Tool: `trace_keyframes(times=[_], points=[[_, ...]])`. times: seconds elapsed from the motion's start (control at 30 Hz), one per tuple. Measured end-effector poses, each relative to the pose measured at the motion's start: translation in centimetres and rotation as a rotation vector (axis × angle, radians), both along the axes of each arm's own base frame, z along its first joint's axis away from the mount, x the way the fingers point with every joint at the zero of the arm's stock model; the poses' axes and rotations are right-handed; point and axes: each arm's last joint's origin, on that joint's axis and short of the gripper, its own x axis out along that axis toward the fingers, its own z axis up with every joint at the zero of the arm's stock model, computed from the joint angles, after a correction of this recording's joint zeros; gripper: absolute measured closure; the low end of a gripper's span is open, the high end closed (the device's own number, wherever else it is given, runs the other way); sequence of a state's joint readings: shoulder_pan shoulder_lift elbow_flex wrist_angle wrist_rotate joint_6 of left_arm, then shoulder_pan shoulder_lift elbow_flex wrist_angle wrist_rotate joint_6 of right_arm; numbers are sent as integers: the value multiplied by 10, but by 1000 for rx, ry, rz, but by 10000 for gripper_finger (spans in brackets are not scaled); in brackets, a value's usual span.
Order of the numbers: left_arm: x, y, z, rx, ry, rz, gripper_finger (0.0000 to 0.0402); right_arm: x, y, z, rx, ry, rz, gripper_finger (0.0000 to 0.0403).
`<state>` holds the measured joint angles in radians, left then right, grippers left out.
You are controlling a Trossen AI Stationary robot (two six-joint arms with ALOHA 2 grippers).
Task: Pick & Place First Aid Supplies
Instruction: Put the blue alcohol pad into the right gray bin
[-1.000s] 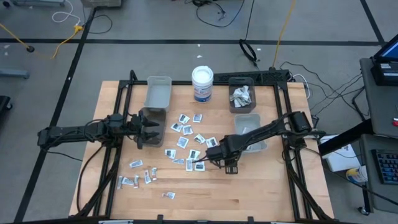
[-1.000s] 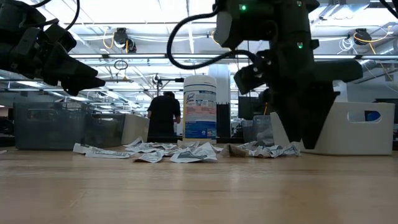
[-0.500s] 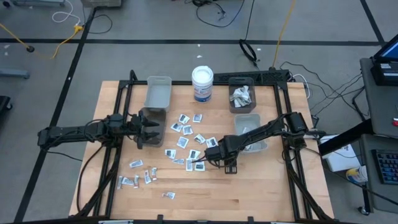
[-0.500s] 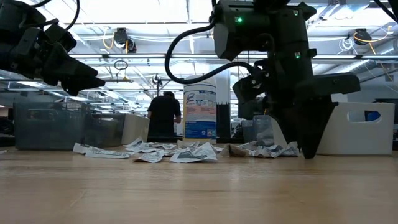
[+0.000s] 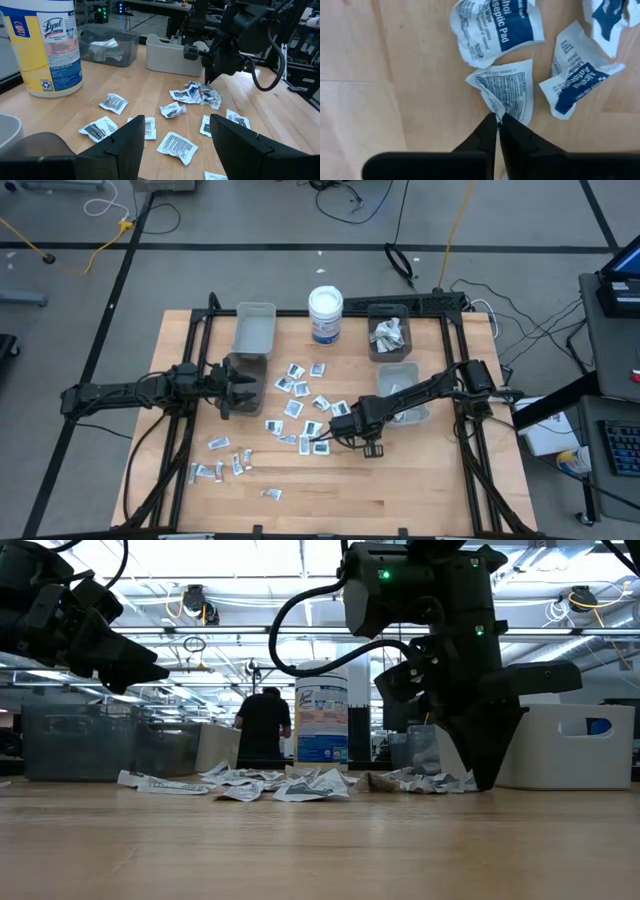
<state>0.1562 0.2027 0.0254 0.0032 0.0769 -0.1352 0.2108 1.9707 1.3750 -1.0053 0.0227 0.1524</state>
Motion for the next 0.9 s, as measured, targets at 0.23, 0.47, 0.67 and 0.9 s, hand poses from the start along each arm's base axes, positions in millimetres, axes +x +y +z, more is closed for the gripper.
trace_keyframes(times=[0.23, 0.47, 0.67, 0.9], points=[[0, 0, 0, 0, 0, 0, 172, -7, -1, 32, 42, -43, 10, 399], [0, 0, 0, 0, 0, 0, 172, -18, -4, 70, 118, -154, 32, 400], [0, 0, 0, 0, 0, 0, 172, -31, -13, 100, 129, -242, 37, 401], [0, 0, 0, 0, 0, 0, 172, -47, -28, 112, 127, -265, 26, 401]])
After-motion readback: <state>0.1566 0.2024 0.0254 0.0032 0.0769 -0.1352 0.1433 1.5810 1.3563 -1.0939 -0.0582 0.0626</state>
